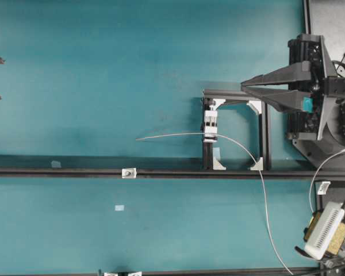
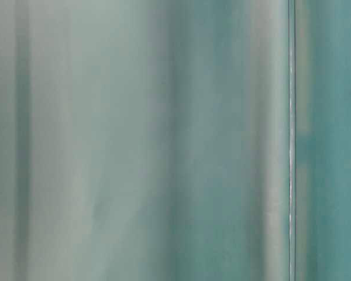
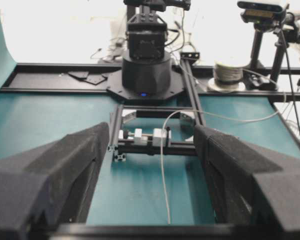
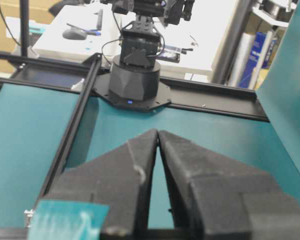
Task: Insert the wire into the hole on the right side and pull it with the left arm.
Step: 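Move the right gripper left over the grey wire near the bracket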
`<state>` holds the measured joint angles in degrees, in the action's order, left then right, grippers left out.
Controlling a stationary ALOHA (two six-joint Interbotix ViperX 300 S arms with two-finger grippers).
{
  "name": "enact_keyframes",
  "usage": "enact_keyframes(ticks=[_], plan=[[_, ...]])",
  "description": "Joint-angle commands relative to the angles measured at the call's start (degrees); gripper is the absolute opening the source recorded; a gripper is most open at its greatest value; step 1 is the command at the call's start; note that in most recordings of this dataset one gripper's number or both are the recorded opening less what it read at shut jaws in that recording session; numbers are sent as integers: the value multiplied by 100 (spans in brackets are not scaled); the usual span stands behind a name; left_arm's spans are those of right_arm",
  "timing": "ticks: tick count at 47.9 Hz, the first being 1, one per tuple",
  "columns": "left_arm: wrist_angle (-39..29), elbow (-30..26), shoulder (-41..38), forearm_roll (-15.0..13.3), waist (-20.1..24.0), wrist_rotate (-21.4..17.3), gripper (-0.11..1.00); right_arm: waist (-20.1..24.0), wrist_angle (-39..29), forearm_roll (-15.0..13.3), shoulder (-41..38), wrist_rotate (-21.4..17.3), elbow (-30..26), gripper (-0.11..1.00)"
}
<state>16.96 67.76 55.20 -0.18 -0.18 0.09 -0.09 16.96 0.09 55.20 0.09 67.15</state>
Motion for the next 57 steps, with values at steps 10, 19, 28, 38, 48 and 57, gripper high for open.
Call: enact_keyframes(ticks=[10,19,28,38,48,57], plan=[[237,53,-62,-176,-88,35,-3,26,70,9,-62,-413,105,1],[413,246,-334,-176,-88,62,-1,26,79,0,-343,-703,229,1],[439,299,-923,-176,-88,141,38,26,281,0,-870,-738,246,1],[580,237,-1406,-176,-88,132,74,26,563,0,-1222,-738,281,26],[624,229,-1696,-185,-79,132,90,26,536,0,-1450,-896,369,85],[624,264,-1731,-176,-79,123,93,35,501,-9,-1556,-976,360,86]])
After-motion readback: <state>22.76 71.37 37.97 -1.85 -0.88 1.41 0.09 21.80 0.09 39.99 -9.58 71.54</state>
